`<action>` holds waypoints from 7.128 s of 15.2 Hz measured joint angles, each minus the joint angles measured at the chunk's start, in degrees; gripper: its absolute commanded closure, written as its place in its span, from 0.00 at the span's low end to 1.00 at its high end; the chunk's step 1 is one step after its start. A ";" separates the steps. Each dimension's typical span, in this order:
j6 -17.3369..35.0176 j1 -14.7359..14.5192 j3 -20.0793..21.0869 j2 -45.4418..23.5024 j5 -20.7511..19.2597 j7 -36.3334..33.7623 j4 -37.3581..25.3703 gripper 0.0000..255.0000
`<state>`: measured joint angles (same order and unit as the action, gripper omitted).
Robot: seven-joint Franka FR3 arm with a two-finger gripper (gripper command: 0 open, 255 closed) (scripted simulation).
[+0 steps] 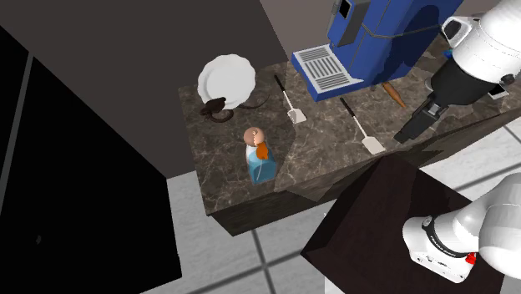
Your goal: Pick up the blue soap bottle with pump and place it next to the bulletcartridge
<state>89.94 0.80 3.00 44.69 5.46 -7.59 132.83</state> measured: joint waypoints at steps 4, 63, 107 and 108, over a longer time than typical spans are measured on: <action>3.54 -0.35 1.77 -2.62 0.80 -1.52 0.48 0.00; 27.76 -2.40 17.01 -49.06 -8.55 -22.41 -25.44 1.00; -10.15 -5.31 18.15 -57.68 -11.81 -23.06 -71.42 1.00; -11.20 -5.54 18.18 -58.32 -12.10 -23.07 -73.09 1.00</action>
<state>78.74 -4.74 21.18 -13.63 -6.64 -30.66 59.74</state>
